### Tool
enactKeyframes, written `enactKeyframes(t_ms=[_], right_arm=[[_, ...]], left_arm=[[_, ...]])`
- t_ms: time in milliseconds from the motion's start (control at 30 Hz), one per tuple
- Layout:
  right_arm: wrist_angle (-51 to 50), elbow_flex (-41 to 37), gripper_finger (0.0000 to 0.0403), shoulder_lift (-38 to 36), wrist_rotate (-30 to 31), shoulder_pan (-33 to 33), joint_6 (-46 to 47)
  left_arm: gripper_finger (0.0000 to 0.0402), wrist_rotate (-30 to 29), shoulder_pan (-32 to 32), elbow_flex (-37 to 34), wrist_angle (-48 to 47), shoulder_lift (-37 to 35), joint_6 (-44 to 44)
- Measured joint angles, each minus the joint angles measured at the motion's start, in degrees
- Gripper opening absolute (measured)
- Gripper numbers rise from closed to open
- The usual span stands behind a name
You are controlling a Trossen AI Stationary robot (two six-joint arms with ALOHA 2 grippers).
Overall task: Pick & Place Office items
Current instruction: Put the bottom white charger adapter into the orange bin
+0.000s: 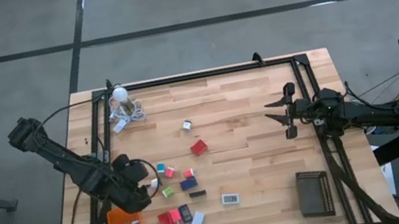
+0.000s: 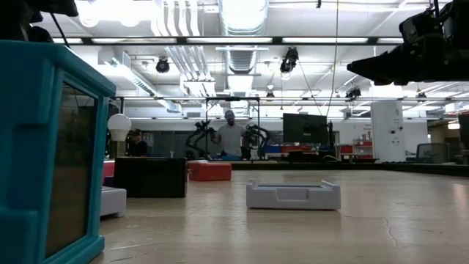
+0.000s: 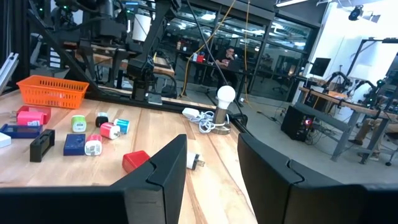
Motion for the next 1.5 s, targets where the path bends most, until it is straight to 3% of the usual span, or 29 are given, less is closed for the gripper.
enactKeyframes(t_ms=[167,267,367,600,867,1500], right_arm=[[0.0,-0.01,0.0139,-0.01,-0.02,0.0,0.0],[0.0,0.0,0.0139,0.0,-0.01,0.0,0.0],[0.0,-0.01,0.0139,-0.01,-0.02,0.02,0.0],[0.0,0.0,0.0139,0.01,0.0,0.0,0.0],[0.0,0.01,0.0139,-0.01,0.0,0.0,0.0],[0.0,-0.01,0.0139,-0.01,0.0,0.02,0.0]], left_arm=[[0.023,8.49,3.67,0.0,-0.01,0.01,13.94],[0.023,12.49,5.69,-0.19,-0.33,0.09,18.01],[0.023,12.69,5.79,-1.74,1.03,0.18,15.54],[0.023,12.25,6.99,-8.82,16.18,0.33,14.24],[0.023,12.3,11.16,-10.32,15.5,0.33,14.75],[0.023,12.4,11.47,-16.41,22.19,0.48,17.42]])
